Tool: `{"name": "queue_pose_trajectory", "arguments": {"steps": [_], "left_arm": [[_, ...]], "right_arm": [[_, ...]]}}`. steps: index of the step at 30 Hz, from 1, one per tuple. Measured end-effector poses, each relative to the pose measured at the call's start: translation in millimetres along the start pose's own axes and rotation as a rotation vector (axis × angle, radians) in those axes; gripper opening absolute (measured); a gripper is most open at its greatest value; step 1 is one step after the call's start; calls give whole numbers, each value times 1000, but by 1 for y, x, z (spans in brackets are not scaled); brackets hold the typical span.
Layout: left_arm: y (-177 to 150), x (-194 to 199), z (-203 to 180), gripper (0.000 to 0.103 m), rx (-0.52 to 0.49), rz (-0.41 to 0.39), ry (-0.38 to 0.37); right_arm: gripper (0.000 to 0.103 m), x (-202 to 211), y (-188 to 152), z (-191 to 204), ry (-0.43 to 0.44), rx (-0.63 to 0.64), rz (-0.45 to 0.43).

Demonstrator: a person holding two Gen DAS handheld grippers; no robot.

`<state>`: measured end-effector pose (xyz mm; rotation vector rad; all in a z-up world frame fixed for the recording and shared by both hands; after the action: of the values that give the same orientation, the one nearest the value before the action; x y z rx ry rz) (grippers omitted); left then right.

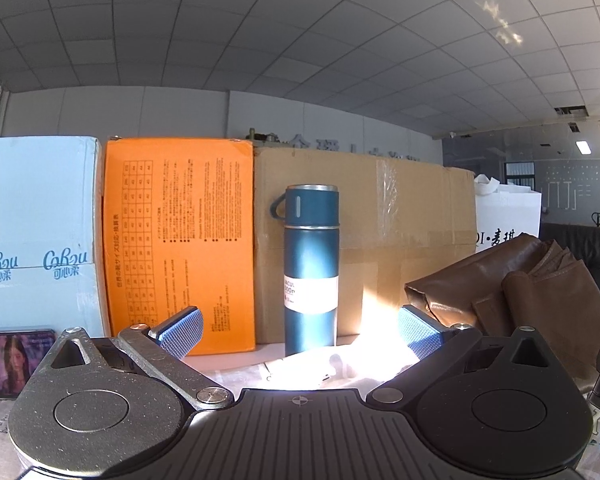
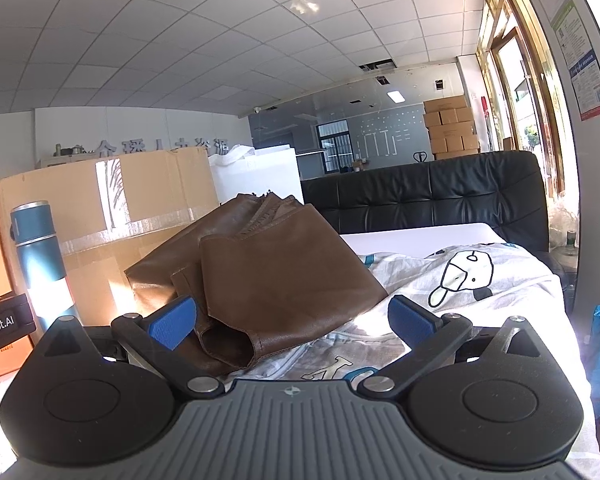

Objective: Fold clothes

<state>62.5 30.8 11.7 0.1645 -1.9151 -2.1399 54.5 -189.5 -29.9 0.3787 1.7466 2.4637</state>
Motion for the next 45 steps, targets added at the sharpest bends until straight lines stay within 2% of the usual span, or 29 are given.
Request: {"name": "queue_pose_trajectory", "arguments": {"steps": [45], "left_arm": [[-6, -1, -8, 103, -57, 23, 8]], "right_arm": [[103, 0, -2, 0, 12, -5, 5]]}}
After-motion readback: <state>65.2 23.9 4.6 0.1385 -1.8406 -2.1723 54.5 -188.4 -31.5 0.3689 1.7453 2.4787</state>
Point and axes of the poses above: each gripper's, at about its wrist camera, not at the fingertips, and x roughly against the way its jaws point, z to its left, y to its top, the point moved 7 cm from there along -x, roughly the way its jaws point, and after that the axes turned 7 degrees about -x, right-handed, at the moved point
